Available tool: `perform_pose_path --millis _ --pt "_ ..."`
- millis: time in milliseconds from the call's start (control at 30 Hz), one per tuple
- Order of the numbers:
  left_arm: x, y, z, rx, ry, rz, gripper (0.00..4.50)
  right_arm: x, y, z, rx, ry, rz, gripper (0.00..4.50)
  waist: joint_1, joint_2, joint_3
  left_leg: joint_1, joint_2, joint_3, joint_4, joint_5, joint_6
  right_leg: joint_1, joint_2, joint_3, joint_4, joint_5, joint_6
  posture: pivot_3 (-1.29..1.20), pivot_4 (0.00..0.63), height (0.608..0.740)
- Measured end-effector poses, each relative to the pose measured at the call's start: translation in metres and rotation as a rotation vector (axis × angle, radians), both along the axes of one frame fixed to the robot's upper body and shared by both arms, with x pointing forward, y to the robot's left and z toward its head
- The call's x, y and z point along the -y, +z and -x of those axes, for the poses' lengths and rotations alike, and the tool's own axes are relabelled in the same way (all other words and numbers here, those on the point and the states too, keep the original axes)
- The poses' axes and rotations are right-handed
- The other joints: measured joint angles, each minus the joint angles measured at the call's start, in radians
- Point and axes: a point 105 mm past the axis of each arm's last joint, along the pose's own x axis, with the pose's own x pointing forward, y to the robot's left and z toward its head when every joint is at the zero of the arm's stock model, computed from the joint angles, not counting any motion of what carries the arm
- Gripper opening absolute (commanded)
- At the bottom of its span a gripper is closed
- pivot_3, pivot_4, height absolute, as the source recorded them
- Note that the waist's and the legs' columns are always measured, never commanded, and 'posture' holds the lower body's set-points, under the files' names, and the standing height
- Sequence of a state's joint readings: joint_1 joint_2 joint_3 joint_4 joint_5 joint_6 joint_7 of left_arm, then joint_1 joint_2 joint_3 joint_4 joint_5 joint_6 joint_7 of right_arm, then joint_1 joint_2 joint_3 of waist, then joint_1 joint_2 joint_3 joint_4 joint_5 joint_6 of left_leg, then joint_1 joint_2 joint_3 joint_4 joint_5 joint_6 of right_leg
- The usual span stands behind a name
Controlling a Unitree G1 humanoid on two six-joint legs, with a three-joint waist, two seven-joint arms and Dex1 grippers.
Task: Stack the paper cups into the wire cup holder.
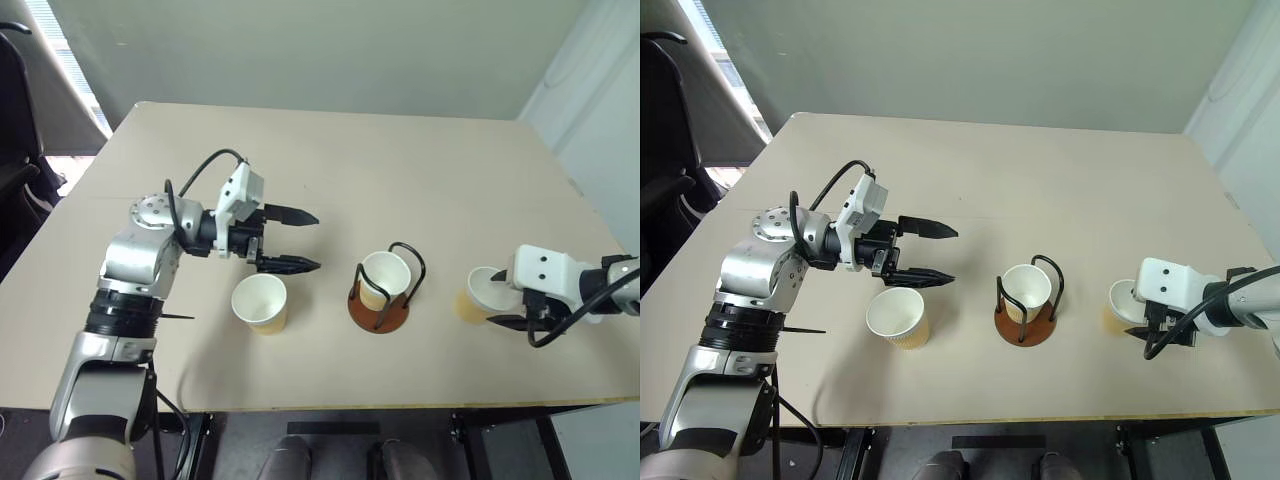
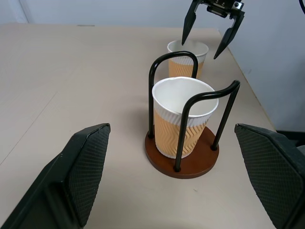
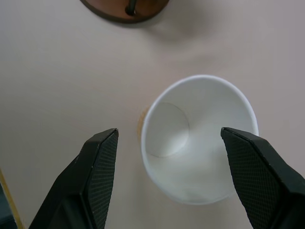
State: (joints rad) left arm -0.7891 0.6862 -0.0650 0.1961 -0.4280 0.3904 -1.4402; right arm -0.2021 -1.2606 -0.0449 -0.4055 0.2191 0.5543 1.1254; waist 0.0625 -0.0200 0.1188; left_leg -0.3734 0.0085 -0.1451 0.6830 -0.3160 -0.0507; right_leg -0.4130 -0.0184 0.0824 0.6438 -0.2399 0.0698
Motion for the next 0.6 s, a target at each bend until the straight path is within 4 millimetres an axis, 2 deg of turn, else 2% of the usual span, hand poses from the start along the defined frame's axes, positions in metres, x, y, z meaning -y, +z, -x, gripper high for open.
perform_pose_path --millis 67,167,267,433,600 --pt "0.000 0.000 0.000 0.000 0.000 0.000 4.50 0.002 -0.003 -0.001 -0.003 -0.002 0.011 3.44 0.000 0.000 0.000 0.000 0.000 0.000 0.000 0.000 0.000 0.000 0.000 0.000 0.000 0.000 0.000 0.00 0.150 0.740" --pt "0.000 0.000 0.000 0.000 0.000 0.000 4.50 0.003 -0.007 -0.001 -0.009 0.006 0.027 2.85 0.000 0.000 0.000 0.000 0.000 0.000 0.000 0.000 0.000 0.000 0.000 0.000 0.000 0.000 0.000 0.00 0.150 0.740" --pt "-0.001 0.000 0.000 0.001 0.002 -0.002 4.50 0.005 -0.013 -0.002 -0.026 0.003 0.042 1.79 0.000 0.000 0.000 0.000 0.000 0.000 0.000 0.000 0.000 0.000 0.000 0.000 0.000 0.000 0.000 0.00 0.150 0.740" --pt "-0.001 0.000 0.000 0.001 0.003 -0.002 4.50 -0.002 -0.020 -0.004 -0.036 0.027 0.031 0.03 -0.001 0.000 0.000 0.001 0.000 0.000 0.000 0.000 0.000 0.000 0.000 0.000 0.000 0.000 0.000 0.00 0.150 0.740" --pt "-0.001 0.000 0.000 0.001 0.003 -0.002 4.50 -0.006 -0.019 -0.005 -0.036 0.043 0.026 0.01 -0.001 0.000 0.000 0.001 0.000 0.000 0.000 0.000 0.000 0.001 0.000 0.000 0.000 0.000 0.000 0.00 0.150 0.740"
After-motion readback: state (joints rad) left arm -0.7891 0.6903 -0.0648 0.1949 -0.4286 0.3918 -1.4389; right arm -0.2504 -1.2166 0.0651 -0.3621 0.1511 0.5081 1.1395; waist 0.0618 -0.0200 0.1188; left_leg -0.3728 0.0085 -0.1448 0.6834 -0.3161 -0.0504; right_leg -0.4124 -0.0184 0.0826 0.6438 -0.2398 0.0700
